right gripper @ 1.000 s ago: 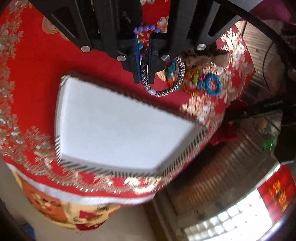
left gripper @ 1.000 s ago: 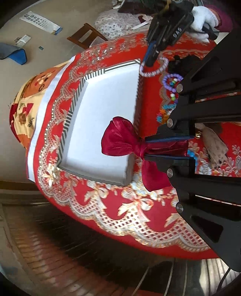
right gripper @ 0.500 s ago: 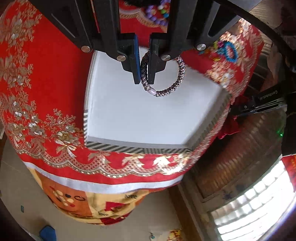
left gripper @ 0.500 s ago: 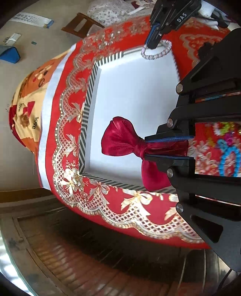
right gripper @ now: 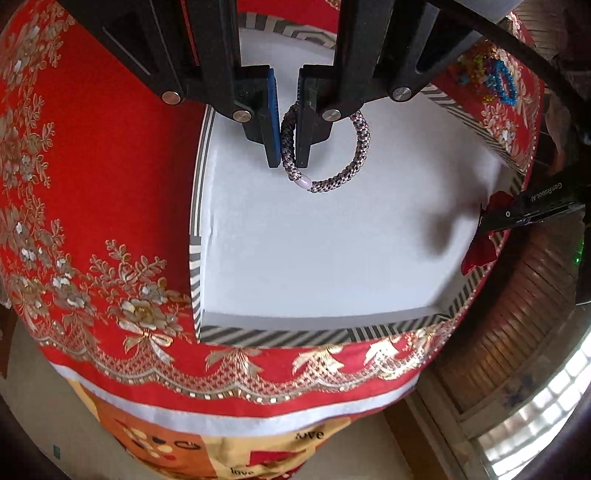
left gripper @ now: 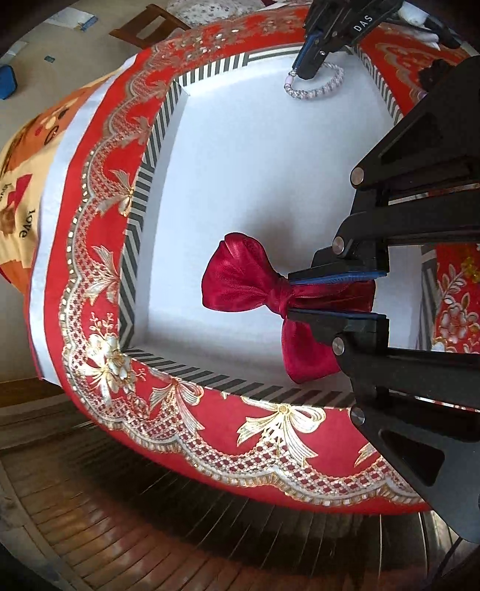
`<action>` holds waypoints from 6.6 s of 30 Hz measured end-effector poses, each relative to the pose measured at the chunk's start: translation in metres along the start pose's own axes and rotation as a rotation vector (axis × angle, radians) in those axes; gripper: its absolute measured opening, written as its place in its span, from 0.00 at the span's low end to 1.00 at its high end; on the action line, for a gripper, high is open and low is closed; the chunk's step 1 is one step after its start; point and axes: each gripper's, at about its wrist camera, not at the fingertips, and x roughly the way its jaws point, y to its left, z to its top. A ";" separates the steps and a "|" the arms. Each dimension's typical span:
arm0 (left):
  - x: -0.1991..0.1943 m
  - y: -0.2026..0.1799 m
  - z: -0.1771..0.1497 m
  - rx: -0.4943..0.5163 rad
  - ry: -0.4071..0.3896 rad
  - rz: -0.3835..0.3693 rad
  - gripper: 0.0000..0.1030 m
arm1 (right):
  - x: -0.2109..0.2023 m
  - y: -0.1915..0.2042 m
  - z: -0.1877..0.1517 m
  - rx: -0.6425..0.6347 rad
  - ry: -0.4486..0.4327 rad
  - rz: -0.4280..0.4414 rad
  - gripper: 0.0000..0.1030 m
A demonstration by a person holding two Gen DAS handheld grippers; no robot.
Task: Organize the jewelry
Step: 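Carry both items into the white tray and open both grippers, then withdraw both grippers from the tray back over the jewelry pile, then grasp the brown lace hair tie with the left gripper while the right grasps the black scrunchie, then carry the hair tie and scrunchie into the tray and open both grippers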
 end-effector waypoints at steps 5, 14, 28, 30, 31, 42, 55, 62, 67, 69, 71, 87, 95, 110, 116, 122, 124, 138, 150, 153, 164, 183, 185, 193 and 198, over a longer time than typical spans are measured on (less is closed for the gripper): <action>0.005 0.005 0.001 -0.045 0.010 -0.046 0.36 | 0.008 0.002 -0.001 -0.004 0.026 0.012 0.07; -0.018 0.009 -0.008 -0.057 -0.027 -0.031 0.41 | -0.019 0.006 -0.006 0.030 -0.030 0.059 0.24; -0.081 -0.010 -0.058 -0.008 -0.112 0.019 0.41 | -0.071 0.028 -0.041 0.009 -0.094 0.086 0.33; -0.088 -0.013 -0.067 -0.008 -0.121 0.019 0.41 | -0.078 0.030 -0.047 -0.002 -0.103 0.084 0.35; -0.091 -0.014 -0.071 -0.007 -0.123 0.023 0.41 | -0.082 0.030 -0.050 -0.005 -0.109 0.083 0.36; -0.122 -0.031 -0.114 -0.011 -0.149 0.034 0.41 | -0.114 0.024 -0.091 -0.030 -0.126 0.086 0.40; -0.140 -0.036 -0.152 -0.035 -0.153 0.041 0.41 | -0.133 0.020 -0.129 -0.058 -0.119 0.091 0.41; -0.144 -0.032 -0.165 -0.040 -0.149 0.049 0.41 | -0.135 0.024 -0.141 -0.073 -0.109 0.096 0.41; -0.147 -0.027 -0.171 -0.047 -0.147 0.053 0.42 | -0.138 0.029 -0.145 -0.084 -0.109 0.098 0.42; -0.147 -0.024 -0.173 -0.051 -0.143 0.052 0.41 | -0.138 0.030 -0.146 -0.086 -0.109 0.098 0.42; -0.146 -0.023 -0.175 -0.052 -0.138 0.052 0.42 | -0.139 0.031 -0.148 -0.087 -0.107 0.098 0.42; -0.140 0.007 -0.177 -0.135 -0.070 -0.055 0.41 | -0.131 0.029 -0.152 -0.079 -0.083 0.097 0.47; -0.130 0.013 -0.184 -0.110 0.004 -0.186 0.47 | -0.114 0.017 -0.165 -0.070 -0.023 0.095 0.50; -0.082 -0.027 -0.191 0.010 0.106 -0.212 0.53 | -0.091 0.014 -0.171 -0.081 0.031 0.072 0.50; -0.075 -0.027 -0.191 0.014 0.113 -0.206 0.24 | -0.076 0.019 -0.176 -0.100 0.041 0.089 0.50; -0.080 -0.027 -0.193 0.015 0.097 -0.211 0.10 | -0.078 0.018 -0.180 -0.113 0.010 0.140 0.19; -0.083 -0.026 -0.193 0.007 0.088 -0.214 0.08 | -0.080 0.017 -0.181 -0.113 0.009 0.163 0.14; -0.093 -0.031 -0.197 -0.025 0.088 -0.247 0.40 | -0.108 0.008 -0.185 -0.126 -0.007 0.210 0.37; -0.074 -0.039 -0.197 -0.015 0.107 -0.206 0.28 | -0.093 0.051 -0.164 -0.353 -0.064 0.092 0.34; -0.071 -0.040 -0.196 0.000 0.105 -0.195 0.16 | -0.079 0.044 -0.159 -0.346 -0.034 0.063 0.12; -0.093 -0.025 -0.191 -0.017 0.073 -0.230 0.06 | -0.132 -0.027 -0.140 -0.009 -0.181 0.234 0.06; -0.062 -0.054 -0.198 0.070 0.136 -0.201 0.22 | -0.147 -0.015 -0.151 -0.001 -0.190 0.285 0.06; -0.065 -0.051 -0.200 0.058 0.126 -0.215 0.18 | -0.149 -0.013 -0.151 -0.006 -0.195 0.288 0.06; -0.109 -0.034 -0.183 0.022 0.034 -0.244 0.16 | -0.165 -0.006 -0.140 -0.022 -0.244 0.310 0.06; -0.137 -0.031 -0.160 0.022 -0.044 -0.258 0.16 | -0.170 0.000 -0.124 -0.031 -0.276 0.322 0.06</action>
